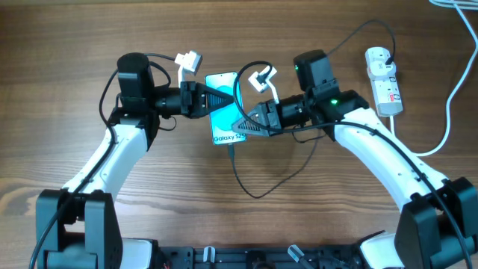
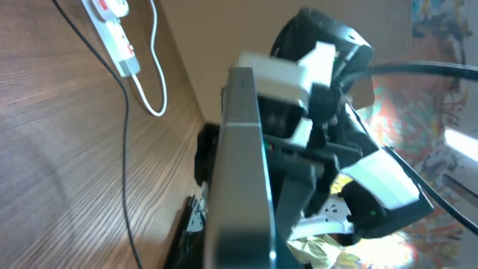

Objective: Plug charger to phone and switch on socket
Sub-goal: 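Lower the phone flat onto the table with the left gripper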

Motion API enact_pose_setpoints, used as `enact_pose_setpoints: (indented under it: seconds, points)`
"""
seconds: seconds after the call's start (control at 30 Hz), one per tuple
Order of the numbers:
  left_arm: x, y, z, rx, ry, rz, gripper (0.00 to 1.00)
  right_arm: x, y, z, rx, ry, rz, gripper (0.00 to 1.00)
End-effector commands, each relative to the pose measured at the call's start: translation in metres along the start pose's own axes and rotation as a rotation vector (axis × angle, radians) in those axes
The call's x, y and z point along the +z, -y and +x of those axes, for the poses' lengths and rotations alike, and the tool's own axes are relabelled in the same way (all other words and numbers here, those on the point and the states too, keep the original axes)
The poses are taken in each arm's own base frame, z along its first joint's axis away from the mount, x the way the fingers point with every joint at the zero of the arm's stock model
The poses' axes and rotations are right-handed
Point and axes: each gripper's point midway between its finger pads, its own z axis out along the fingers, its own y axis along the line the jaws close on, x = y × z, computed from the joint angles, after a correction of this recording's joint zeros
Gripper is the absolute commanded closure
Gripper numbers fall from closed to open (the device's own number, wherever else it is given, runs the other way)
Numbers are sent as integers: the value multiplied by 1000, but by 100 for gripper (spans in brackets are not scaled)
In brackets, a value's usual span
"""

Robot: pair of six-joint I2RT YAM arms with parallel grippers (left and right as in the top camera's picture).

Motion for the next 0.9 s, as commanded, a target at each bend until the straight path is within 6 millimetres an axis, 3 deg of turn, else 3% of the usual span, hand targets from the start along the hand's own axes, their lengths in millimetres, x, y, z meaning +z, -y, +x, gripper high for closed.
enact_pose_setpoints:
  seconds: [0.0, 0.07, 0.2, 0.27, 0.43, 0.53, 0.63, 0.67, 0.73, 0.87]
  points:
    - [-2, 7, 3, 55, -20, 21, 96, -18, 17, -8, -36, 51, 169, 68]
    - [-1, -3, -3, 47, 13, -11, 96, -35, 24, -6, -25, 74, 265, 64]
    - [17, -43, -4, -39, 22, -68, 96, -76, 22, -4, -25, 148, 440, 62]
    - [34, -74, 4, -76, -6, -94, 96, -109, 12, 1, -50, 210, 582, 60]
    - [50, -126, 0, -120, 5, -172, 96, -146, -5, 24, -53, 265, 787, 57]
    - [55, -155, -2, -141, 0, -235, 96, -153, -13, 32, -57, 275, 819, 55]
    - [41, -209, 9, -190, -26, -513, 96, -152, -13, 36, -47, 269, 819, 55]
    - [36, -219, 14, -189, -53, -586, 96, -152, -13, 36, -43, 266, 819, 55]
    - [32, -226, 22, -170, -106, -662, 96, -152, -12, 36, -40, 264, 819, 56]
    - [34, -225, 14, -137, -93, -653, 96, -152, -12, 36, -43, 266, 819, 56]
